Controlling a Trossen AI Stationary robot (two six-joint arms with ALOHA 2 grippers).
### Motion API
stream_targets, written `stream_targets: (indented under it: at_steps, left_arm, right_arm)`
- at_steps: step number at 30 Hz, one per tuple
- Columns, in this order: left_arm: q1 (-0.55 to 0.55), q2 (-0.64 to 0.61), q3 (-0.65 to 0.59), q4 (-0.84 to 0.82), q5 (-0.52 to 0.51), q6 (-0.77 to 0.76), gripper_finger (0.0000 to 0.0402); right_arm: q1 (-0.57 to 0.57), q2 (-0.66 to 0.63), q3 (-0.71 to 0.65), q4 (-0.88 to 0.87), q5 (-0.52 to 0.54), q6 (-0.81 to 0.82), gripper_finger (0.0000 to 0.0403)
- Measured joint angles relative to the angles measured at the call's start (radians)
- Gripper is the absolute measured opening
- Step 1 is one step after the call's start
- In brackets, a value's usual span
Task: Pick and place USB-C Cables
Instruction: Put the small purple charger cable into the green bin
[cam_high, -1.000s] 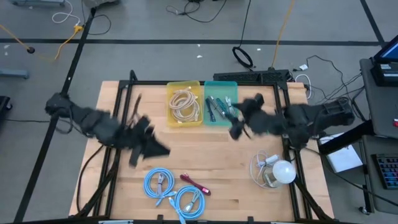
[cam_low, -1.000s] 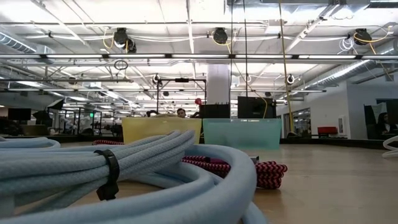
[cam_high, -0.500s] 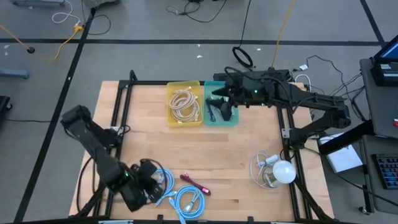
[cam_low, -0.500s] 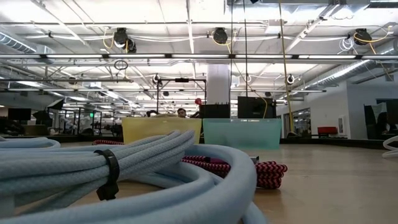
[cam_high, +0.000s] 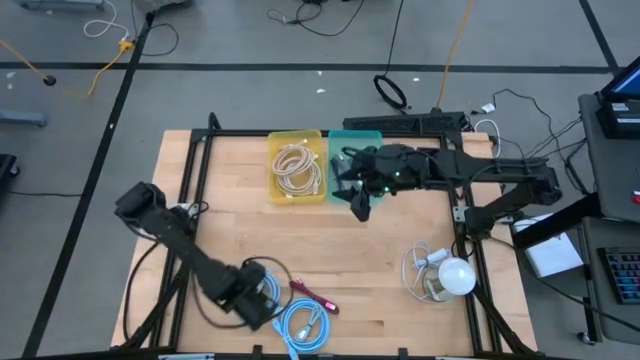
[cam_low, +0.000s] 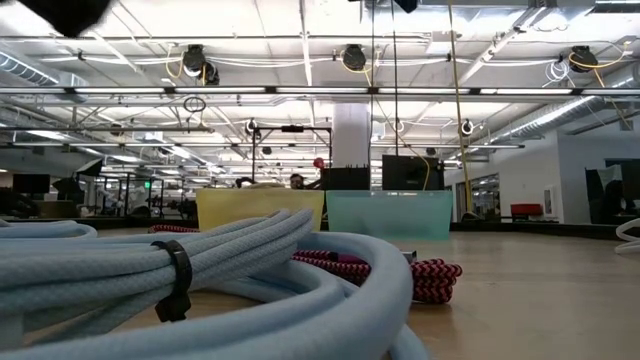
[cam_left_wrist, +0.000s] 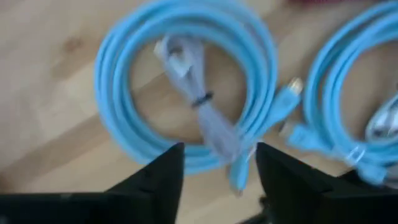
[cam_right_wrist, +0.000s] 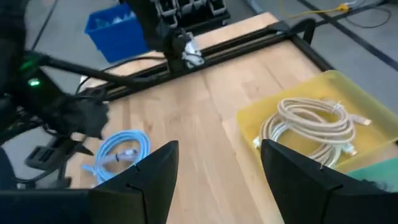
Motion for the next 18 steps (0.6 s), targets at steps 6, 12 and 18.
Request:
stream_targets:
  at_steps: [6, 12, 18]
  left_arm:
    - [0.101, 0.000, -0.040, 0.000, 0.040, 0.075, 0.0282]
    - [0.117, 0.001, -0.146, 0.144, 0.108, 0.091, 0.0290]
    - [0.106, 0.000, -0.238, 0.282, 0.140, 0.050, 0.0208]
  right_arm:
    - [0.035, 0.000, -0.051, -0.002, -0.005, 0.000, 0.0224]
    - [0.077, -0.007, -0.057, -0.002, -0.007, -0.004, 0.0224]
    - [0.095, -0.031, -0.057, -0.003, 0.018, -0.019, 0.0224]
